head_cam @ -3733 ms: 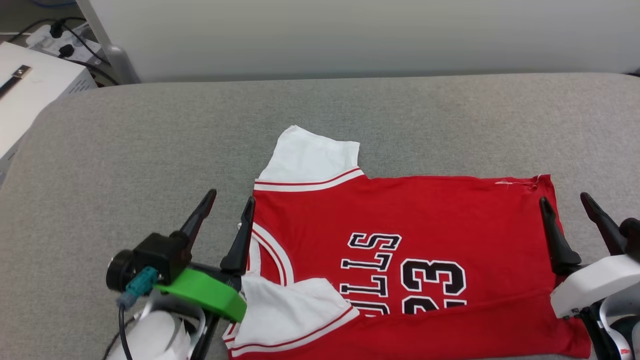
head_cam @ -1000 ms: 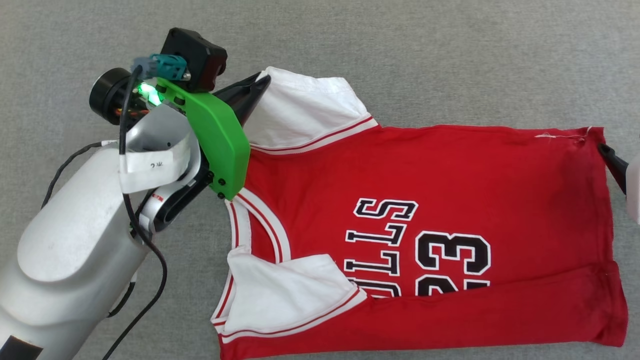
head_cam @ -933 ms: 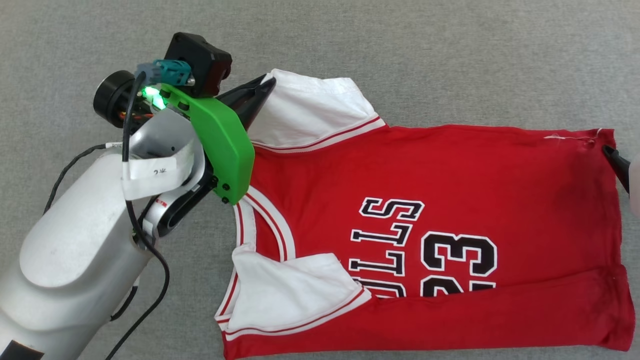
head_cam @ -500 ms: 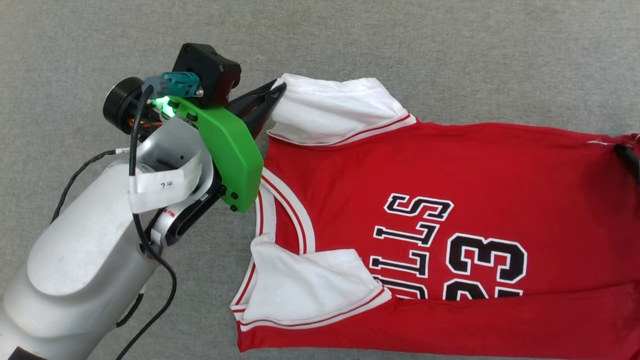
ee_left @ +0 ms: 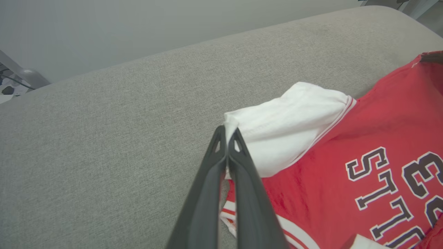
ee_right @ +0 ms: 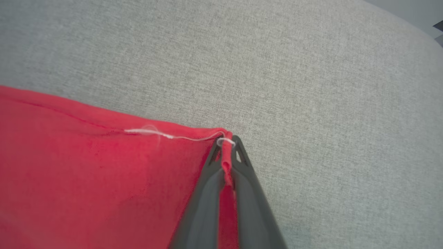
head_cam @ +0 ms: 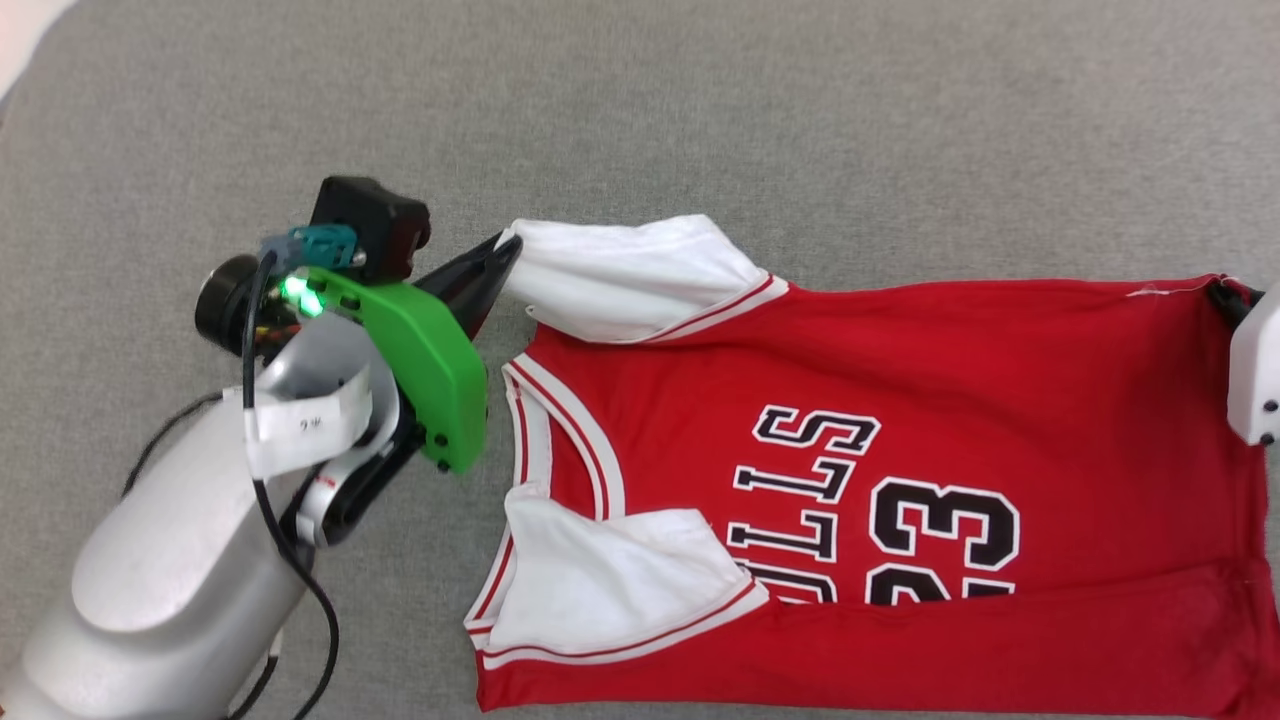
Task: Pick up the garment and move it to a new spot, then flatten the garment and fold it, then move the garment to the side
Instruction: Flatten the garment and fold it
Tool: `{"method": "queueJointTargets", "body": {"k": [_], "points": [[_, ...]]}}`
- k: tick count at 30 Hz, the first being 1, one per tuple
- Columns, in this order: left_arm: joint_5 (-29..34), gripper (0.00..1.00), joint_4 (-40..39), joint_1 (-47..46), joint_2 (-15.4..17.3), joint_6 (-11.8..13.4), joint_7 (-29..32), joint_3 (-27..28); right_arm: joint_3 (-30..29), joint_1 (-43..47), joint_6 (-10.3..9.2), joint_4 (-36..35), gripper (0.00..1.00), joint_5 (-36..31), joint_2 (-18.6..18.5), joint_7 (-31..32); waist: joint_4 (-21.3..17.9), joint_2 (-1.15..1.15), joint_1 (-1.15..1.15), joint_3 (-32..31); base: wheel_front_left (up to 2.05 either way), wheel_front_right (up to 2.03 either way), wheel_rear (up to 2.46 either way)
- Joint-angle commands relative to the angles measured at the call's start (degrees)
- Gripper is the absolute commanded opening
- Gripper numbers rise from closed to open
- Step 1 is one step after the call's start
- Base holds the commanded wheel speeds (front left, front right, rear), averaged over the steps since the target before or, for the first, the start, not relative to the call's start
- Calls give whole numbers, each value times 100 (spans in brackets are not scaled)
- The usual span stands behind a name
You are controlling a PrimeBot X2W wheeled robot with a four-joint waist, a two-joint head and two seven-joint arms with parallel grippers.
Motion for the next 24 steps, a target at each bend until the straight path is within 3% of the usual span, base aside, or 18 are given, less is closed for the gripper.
{"method": "queueJointTargets", "body": {"k": [1, 12, 19, 24], "points": [[-64, 0, 24, 218, 16, 54, -110, 32, -44, 201, -4, -15, 0, 111, 23, -168, -125, 62, 0, -400, 0, 0, 0], [-252, 0, -457, 1527, 252, 544, -394, 50, -520, 1601, -4, -696, 0, 441, 42, -1056, -107, 62, 0, -1255, 0, 0, 0], [-464, 0, -888, 2415, 419, 892, -351, -9, -680, 2487, -4, -1235, 0, 650, 60, -1114, -119, 62, 0, -1431, 0, 0, 0], [-623, 0, -939, 2895, 437, 998, -353, -99, -717, 2983, -4, -1449, 0, 826, 8, -1095, -119, 62, 0, -1482, 0, 0, 0]]}}
